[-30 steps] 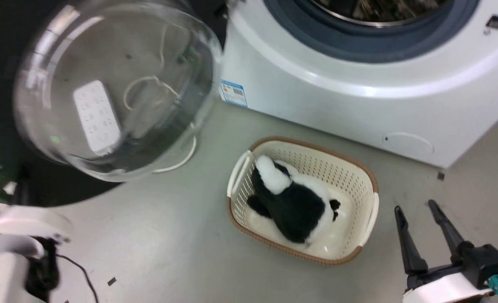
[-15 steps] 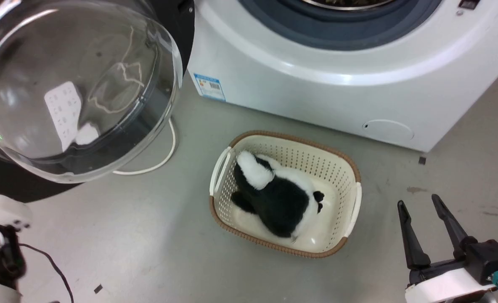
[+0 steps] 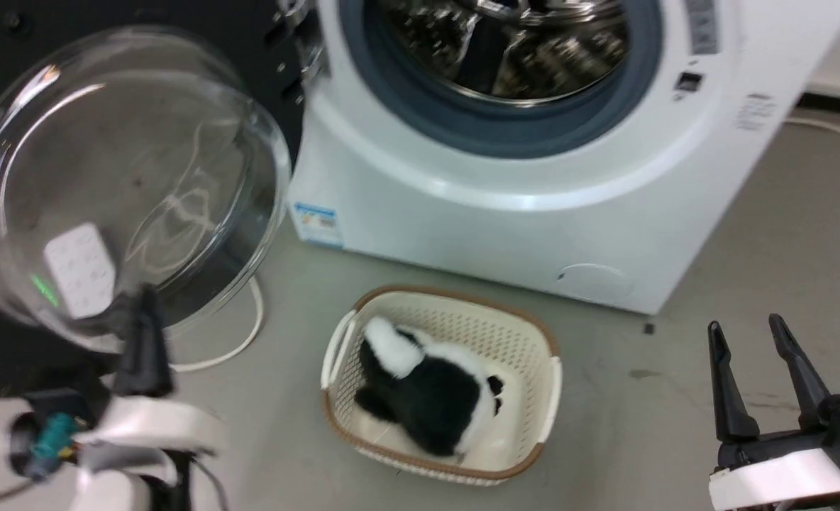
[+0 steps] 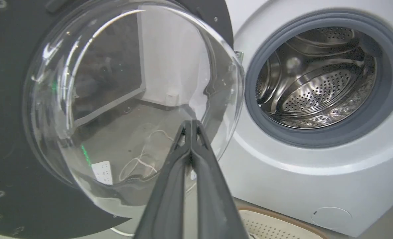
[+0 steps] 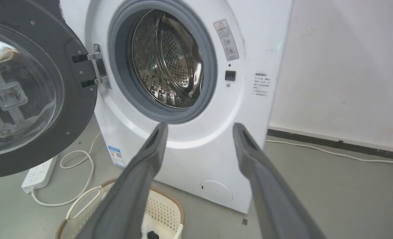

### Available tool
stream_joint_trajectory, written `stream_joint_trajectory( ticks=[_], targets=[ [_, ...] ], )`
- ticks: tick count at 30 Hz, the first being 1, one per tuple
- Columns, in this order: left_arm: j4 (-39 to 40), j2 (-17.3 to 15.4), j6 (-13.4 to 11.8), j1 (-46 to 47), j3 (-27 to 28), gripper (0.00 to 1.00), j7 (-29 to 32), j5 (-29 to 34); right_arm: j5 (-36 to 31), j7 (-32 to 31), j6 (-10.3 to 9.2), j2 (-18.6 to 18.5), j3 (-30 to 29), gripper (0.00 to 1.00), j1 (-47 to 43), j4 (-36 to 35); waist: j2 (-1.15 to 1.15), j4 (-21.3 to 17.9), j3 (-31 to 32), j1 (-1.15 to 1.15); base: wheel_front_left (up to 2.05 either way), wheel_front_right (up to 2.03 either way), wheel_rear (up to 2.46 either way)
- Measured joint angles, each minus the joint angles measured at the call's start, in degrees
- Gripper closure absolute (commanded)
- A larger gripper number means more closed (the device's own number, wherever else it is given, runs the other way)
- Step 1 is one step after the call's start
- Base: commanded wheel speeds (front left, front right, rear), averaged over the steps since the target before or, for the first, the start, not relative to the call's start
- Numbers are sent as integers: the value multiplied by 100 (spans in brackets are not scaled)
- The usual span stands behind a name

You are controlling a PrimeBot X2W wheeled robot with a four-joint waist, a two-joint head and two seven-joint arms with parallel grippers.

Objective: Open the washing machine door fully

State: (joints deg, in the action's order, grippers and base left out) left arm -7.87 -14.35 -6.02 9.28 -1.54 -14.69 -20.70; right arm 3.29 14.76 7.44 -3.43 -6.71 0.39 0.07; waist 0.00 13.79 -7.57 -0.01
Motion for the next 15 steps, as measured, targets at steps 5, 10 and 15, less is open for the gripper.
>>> stream_joint_trajectory(
  ticks=[5, 10, 15],
  targets=[
    [265, 339, 165, -452, -256, 100, 0, 188, -83, 0, 0, 19, 59, 0, -134, -14, 0, -399, 318, 0, 0, 0, 0],
    [153, 538, 230, -749, -346, 100, 1, 367, -78, 0, 0, 27, 188, 0, -299, 2, 0, -820, 589, 0, 0, 0, 0],
    [43, 778, 372, -990, -431, 0, 1, 508, -62, 0, 0, 30, 291, 0, -415, 55, 0, -1158, 751, 0, 0, 0, 0]
  ],
)
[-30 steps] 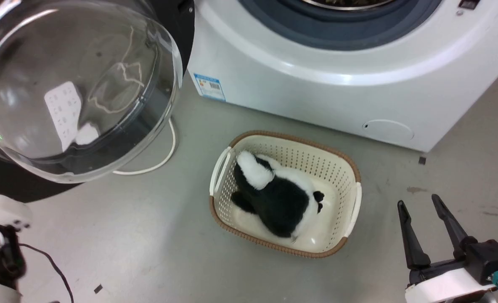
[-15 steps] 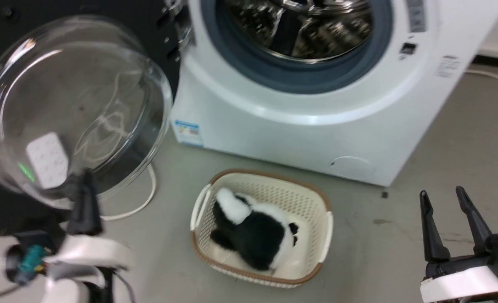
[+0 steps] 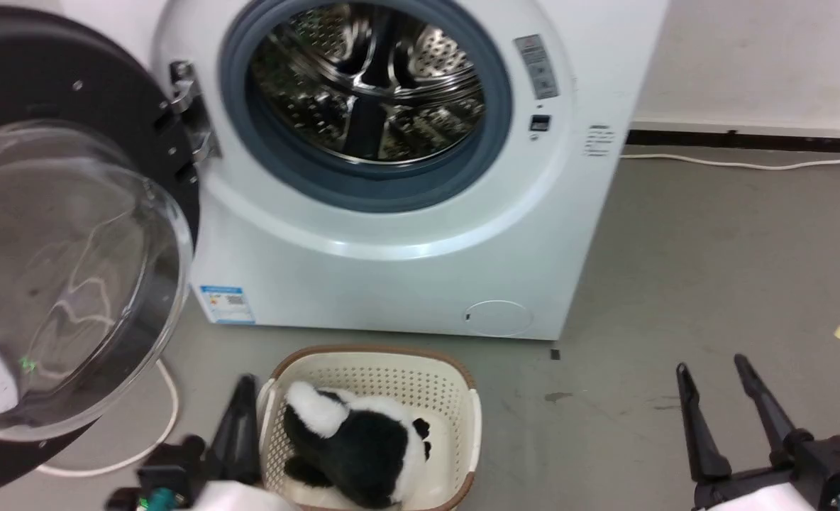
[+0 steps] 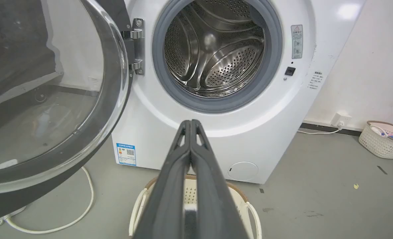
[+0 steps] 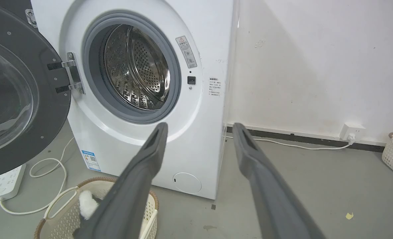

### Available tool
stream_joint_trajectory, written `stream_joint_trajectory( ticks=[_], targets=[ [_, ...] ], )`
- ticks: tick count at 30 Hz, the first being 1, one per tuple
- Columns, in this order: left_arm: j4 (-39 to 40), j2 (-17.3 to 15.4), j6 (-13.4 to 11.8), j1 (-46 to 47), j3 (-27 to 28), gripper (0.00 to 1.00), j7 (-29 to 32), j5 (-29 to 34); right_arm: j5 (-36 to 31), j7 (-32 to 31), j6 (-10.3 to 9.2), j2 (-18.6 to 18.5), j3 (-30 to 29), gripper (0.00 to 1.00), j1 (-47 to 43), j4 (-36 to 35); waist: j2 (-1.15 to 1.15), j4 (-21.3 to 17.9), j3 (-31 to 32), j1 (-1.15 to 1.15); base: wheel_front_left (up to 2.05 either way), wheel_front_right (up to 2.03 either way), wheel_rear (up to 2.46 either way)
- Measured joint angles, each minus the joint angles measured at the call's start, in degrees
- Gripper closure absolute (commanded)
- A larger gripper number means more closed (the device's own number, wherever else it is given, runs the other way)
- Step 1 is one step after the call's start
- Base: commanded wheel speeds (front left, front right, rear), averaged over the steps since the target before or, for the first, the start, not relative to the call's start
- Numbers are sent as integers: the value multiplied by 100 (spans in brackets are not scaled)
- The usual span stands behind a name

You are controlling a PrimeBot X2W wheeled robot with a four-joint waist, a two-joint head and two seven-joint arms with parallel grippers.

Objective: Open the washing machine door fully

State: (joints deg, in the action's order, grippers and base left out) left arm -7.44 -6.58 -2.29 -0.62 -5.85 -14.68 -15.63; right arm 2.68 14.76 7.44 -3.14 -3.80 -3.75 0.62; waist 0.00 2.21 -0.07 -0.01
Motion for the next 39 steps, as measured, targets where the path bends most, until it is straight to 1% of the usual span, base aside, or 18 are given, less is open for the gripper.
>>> stream_joint_trajectory(
  ticks=[3, 10, 22, 39],
  targets=[
    [-54, 55, 54, -129, -115, 0, 0, 214, 30, 0, 0, 2, 37, 0, -66, 47, 0, -136, 47, 0, 0, 0, 0],
    [46, 230, 13, -335, -69, 0, 0, 534, 102, 0, 0, 3, 22, 0, -103, 154, 0, -295, 77, 0, 0, 0, 0],
    [-49, 326, 122, -410, -35, 0, 0, 740, 102, 0, 0, 3, 25, 0, -188, 386, 0, -299, 84, 0, 0, 0, 0],
    [-123, 363, 126, -404, -30, 0, 0, 947, 144, 0, 0, 3, 14, 0, -184, 394, 0, -279, 66, 1, 0, 0, 0]
  ],
)
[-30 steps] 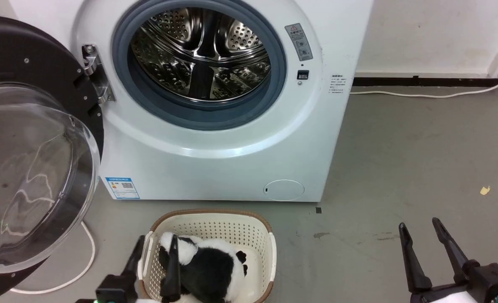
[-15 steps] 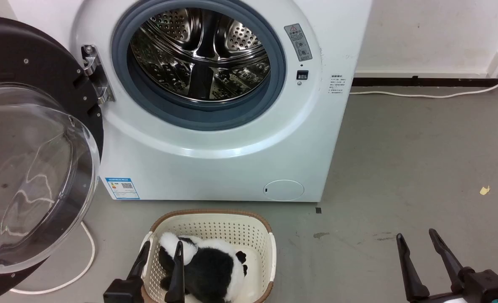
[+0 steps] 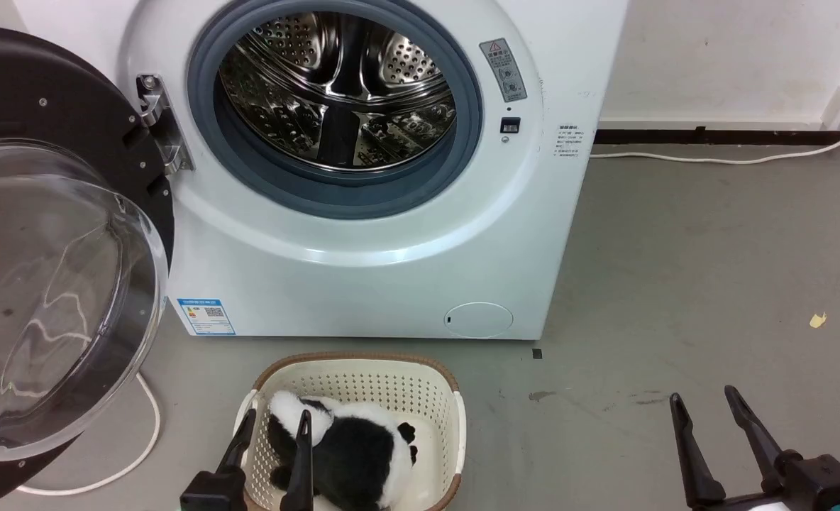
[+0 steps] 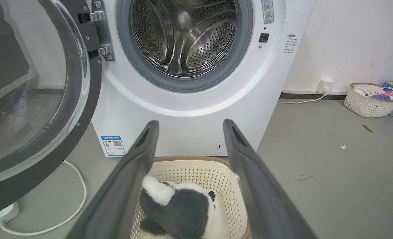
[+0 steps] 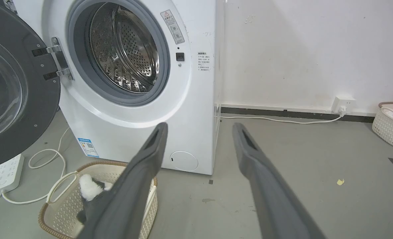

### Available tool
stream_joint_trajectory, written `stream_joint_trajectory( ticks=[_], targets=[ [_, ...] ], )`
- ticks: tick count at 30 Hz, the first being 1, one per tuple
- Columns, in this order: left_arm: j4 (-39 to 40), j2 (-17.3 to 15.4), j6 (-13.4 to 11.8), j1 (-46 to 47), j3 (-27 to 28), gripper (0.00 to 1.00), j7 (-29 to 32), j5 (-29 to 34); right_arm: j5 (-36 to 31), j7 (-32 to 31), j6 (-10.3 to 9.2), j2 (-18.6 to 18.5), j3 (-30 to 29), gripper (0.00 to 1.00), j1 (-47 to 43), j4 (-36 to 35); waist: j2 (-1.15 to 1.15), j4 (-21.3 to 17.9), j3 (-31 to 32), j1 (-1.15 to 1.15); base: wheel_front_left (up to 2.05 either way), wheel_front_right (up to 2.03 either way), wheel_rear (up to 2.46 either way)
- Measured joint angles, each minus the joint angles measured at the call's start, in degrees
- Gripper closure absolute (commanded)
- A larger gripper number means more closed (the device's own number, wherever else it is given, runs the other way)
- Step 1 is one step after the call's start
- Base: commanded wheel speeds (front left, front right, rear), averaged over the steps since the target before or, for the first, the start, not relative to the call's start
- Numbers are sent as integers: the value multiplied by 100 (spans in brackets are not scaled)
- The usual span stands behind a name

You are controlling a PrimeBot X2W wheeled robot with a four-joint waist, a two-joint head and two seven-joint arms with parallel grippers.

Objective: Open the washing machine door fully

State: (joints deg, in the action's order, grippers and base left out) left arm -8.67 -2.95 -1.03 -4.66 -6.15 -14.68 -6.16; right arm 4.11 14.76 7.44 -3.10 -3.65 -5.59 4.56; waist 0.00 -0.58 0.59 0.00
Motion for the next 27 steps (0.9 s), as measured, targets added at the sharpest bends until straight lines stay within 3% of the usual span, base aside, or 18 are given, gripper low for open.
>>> stream_joint_trajectory(
  ticks=[3, 4, 27],
  targets=[
    [-2, 2, 1, 1, 19, 0, -1, -54, 0, 0, 0, 0, 3, 0, 0, 5, 0, 10, 8, 0, 0, 0, 0],
    [-3, 3, 1, 1, 19, 100, 3, -56, -2, -2, 0, 0, 7, 100, 0, 5, 0, 12, 9, 0, 0, 0, 0],
    [108, 9, 2, 9, 93, 100, 213, 12, -23, -210, 0, -1, 58, 100, 19, -38, 0, 19, -1, 0, 0, 0, 0]
  ],
)
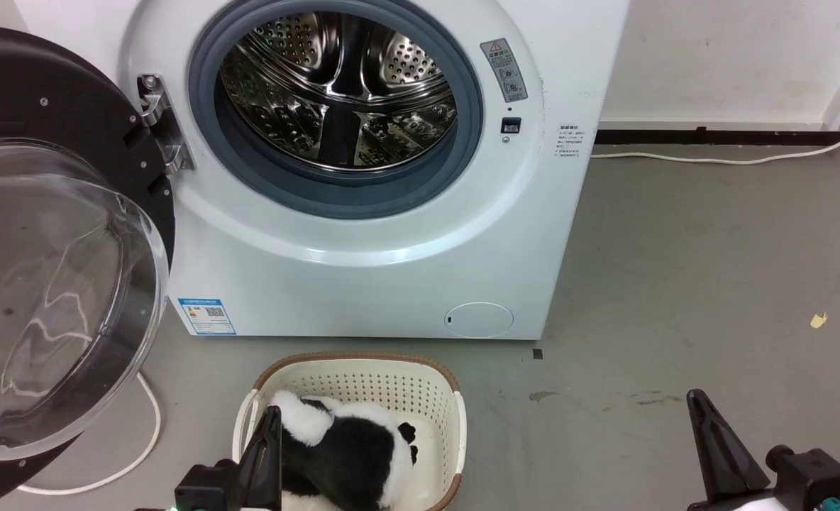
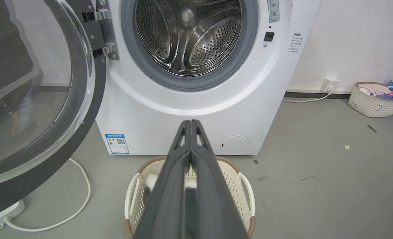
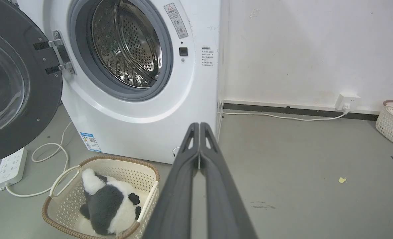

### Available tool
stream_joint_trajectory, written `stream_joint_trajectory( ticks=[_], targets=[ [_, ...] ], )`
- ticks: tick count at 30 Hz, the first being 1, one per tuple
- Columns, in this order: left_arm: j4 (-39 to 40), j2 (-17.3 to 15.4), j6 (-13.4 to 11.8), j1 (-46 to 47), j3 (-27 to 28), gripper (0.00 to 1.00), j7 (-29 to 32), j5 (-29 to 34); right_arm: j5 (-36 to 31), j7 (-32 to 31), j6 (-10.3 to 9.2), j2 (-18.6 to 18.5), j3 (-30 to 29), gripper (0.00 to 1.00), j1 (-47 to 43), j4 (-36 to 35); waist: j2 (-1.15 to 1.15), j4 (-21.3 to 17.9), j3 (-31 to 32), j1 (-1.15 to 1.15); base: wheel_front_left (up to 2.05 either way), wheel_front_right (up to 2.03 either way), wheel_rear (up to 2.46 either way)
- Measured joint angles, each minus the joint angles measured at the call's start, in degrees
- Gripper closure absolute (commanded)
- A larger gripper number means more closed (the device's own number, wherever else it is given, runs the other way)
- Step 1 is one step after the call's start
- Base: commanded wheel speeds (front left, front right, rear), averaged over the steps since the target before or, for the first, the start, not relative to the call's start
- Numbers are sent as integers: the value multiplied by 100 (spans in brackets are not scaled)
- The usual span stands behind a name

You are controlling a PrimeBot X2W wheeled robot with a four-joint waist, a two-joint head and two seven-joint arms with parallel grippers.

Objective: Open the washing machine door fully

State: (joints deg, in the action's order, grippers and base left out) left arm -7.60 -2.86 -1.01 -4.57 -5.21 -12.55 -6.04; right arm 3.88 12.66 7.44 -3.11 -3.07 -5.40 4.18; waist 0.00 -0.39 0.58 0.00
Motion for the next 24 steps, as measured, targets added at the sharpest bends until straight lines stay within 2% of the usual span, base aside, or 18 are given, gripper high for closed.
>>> stream_joint_trajectory(
  ticks=[24],
  targets=[
    [166, 0, 16, 86, 90, 100, 279, 110, -83, -297, 0, 1, 62, 100, 114, -87, 0, 9, -13, 0, 0, 0, 0]
  ],
)
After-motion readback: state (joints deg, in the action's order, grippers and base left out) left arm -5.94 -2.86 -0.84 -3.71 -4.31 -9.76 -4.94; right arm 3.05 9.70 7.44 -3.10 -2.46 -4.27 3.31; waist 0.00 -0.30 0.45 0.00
